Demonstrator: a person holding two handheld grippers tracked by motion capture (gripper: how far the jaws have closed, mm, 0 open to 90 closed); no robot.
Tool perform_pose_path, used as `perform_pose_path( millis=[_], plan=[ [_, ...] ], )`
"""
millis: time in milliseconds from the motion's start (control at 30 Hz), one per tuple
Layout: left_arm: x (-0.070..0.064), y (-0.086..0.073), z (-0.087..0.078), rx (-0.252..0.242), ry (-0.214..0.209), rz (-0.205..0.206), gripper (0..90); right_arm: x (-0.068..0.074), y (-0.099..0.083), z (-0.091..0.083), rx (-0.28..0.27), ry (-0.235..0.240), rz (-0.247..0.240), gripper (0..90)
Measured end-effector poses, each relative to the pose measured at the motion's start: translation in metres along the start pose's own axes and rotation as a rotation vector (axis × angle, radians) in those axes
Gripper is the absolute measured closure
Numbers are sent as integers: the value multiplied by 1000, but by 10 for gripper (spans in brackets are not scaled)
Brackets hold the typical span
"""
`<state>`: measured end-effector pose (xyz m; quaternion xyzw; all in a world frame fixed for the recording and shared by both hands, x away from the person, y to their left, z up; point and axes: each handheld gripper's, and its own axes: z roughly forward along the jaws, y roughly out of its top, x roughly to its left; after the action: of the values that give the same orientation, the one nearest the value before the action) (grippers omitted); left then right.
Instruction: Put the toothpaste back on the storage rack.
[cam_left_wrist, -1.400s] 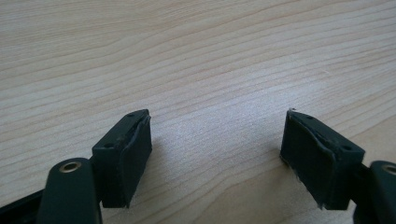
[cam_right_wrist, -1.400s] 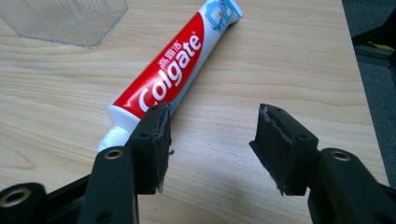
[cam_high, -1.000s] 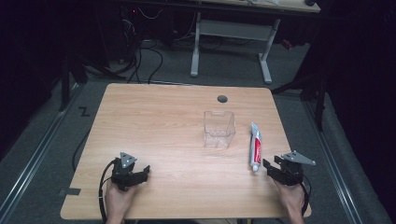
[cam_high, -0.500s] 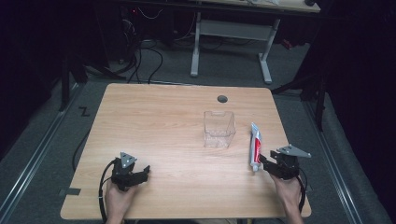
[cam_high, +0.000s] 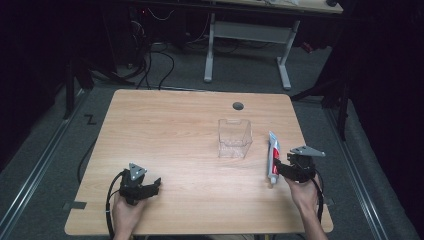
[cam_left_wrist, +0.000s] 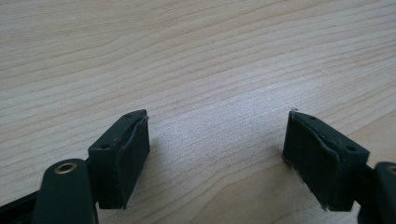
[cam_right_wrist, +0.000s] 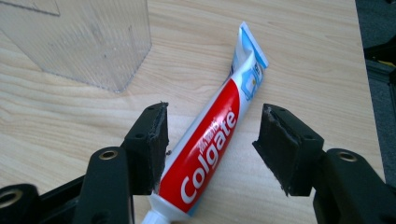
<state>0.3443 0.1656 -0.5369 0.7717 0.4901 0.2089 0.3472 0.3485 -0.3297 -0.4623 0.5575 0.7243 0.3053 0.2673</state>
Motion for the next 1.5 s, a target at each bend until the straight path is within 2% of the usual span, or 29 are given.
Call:
perform_pose_path(
  millis=[233, 300, 500, 800, 900, 933, 967, 1033, 1067, 1133, 1333, 1500],
  plan=[
    [0, 0, 0, 0, -1, 2, 230, 0, 13, 10, 13, 22, 16, 433],
    [0, 0, 0, 0, -1, 2, 230, 0, 18, 16, 31, 19, 19, 435],
    [0, 0, 0, 2, 0, 2, 229, -1, 26, 24, 42, 19, 35, 437],
    [0, 0, 0, 2, -1, 2, 229, -5, 41, 46, 101, -18, 66, 430],
    [-1, 0, 0, 3, -3, 4, 227, -10, 46, 56, 165, -73, 46, 431],
    [-1, 0, 0, 3, -3, 4, 227, -10, 46, 56, 165, -73, 46, 431],
    [-1, 0, 0, 3, -3, 5, 227, -15, 49, 63, 203, -103, 41, 431],
    [-1, 0, 0, 3, -4, 6, 227, -16, 51, 66, 216, -105, 46, 431],
    [-1, 0, 0, 3, -5, 6, 226, -17, 53, 68, 223, -92, 64, 432],
    [-1, 0, 0, 3, -5, 6, 226, -17, 56, 69, 225, -81, 64, 434],
    [-1, 0, 0, 3, -5, 6, 226, -23, 58, 78, 260, -92, 102, 426],
    [-1, 0, 0, 3, -6, 7, 225, -21, 60, 84, 275, -88, 125, 418]
  ],
)
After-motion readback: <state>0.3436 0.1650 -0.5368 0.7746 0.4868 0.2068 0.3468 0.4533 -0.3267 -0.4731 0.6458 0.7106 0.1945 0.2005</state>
